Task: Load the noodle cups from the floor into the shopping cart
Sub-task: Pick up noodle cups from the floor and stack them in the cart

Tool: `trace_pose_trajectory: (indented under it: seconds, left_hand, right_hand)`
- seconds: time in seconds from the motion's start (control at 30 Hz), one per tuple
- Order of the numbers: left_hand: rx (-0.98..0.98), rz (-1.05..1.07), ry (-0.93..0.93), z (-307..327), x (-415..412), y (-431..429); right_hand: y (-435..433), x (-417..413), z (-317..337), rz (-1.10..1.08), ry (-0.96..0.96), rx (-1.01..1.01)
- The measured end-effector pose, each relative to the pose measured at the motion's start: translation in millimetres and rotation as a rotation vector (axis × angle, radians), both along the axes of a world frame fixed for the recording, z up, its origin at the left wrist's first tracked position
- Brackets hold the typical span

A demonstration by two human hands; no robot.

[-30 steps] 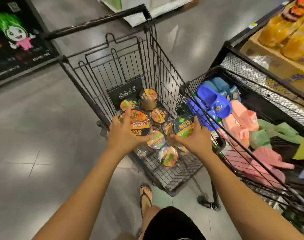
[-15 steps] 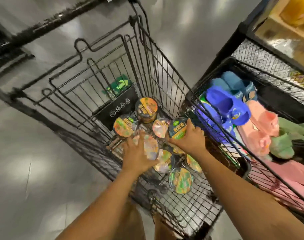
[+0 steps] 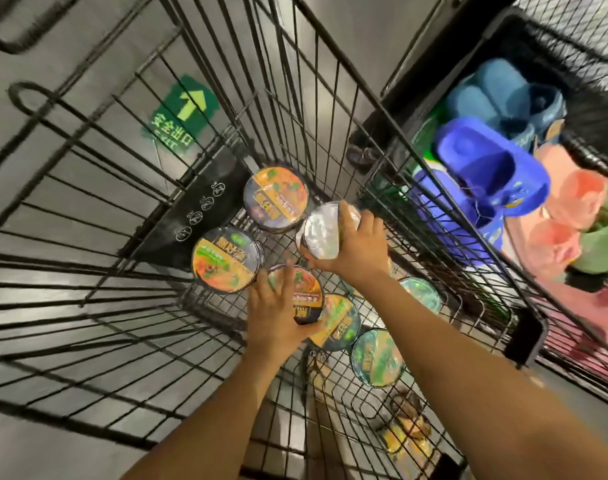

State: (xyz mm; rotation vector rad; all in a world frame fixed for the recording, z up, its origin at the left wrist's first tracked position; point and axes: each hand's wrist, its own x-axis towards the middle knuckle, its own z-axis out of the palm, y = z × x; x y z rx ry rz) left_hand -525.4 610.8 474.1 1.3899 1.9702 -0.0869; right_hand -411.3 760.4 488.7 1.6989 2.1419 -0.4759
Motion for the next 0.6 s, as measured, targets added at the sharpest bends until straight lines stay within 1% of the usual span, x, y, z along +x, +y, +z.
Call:
trace_pose_trajectory:
  seconds: [0.07, 0.2, 0.33, 0.4, 0.6]
  left_hand:
    - [0.008, 0.018, 0.017, -2, 1, 3]
    - [0.012, 0.044, 0.039, -5, 3, 4]
    - [0.054, 0.050, 0.089, -1, 3, 4]
    - [0.065, 0.021, 0.107, 2, 3, 4]
    - [0.136, -0.071, 0.119, 3, 5, -2]
  right_hand:
    - [1, -2, -4, 0.014, 0.034, 0.074]
    - [3, -2, -4, 0.009, 0.041, -0.024]
    - [0, 1, -6, 0.000, 0.105, 0.053]
    - [-2, 3, -8, 0.004, 0.138, 0.089]
    - [-14, 4, -10, -0.034, 0.182, 0.103]
